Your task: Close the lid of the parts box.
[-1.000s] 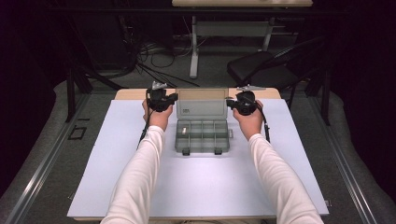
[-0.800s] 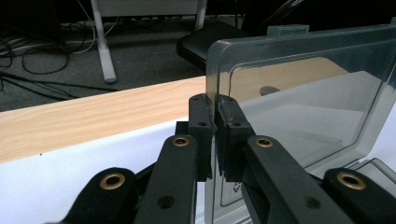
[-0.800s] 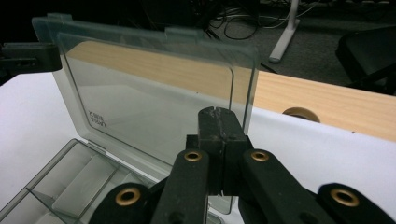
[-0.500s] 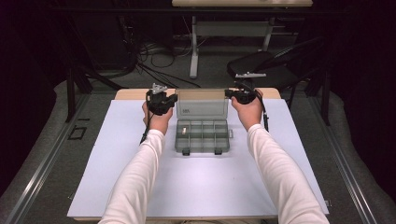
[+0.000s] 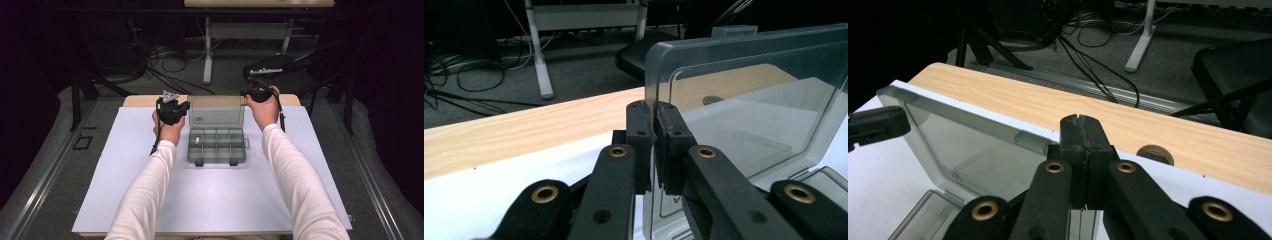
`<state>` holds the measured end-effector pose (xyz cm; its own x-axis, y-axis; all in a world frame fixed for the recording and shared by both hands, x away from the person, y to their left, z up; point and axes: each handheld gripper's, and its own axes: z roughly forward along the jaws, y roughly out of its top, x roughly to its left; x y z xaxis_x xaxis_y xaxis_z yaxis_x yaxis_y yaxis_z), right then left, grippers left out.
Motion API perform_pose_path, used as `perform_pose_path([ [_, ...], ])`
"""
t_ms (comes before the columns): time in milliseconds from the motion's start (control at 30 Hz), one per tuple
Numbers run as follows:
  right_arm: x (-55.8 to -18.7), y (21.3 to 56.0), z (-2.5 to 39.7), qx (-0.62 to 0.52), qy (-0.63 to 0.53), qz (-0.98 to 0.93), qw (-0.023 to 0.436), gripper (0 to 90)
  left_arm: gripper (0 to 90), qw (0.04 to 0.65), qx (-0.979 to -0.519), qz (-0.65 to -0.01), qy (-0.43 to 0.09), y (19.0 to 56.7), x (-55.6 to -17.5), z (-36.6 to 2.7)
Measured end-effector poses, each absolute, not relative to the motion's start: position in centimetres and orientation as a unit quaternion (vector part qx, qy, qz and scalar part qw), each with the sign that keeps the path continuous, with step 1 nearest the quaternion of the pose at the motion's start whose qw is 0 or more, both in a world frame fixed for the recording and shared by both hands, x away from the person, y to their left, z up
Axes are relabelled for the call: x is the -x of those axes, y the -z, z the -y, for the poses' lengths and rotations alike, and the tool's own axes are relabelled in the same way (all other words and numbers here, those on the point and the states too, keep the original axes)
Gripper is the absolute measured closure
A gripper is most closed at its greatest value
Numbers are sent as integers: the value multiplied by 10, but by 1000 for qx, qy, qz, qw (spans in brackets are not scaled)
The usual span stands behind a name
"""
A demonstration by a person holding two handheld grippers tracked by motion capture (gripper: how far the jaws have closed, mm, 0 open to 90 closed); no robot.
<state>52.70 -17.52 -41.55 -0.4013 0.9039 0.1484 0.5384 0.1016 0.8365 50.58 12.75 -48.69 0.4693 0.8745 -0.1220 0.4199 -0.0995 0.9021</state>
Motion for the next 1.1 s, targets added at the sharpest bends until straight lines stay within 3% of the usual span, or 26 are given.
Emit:
perform_pose_path([
  [767,-546,422,160,-516,-411,-725,197,900,850,496,-697,-465,-228,487,-502,-129],
  [1100,-543,422,159,-513,-411,-730,187,900,640,489,-701,-481,-194,482,-498,-141],
])
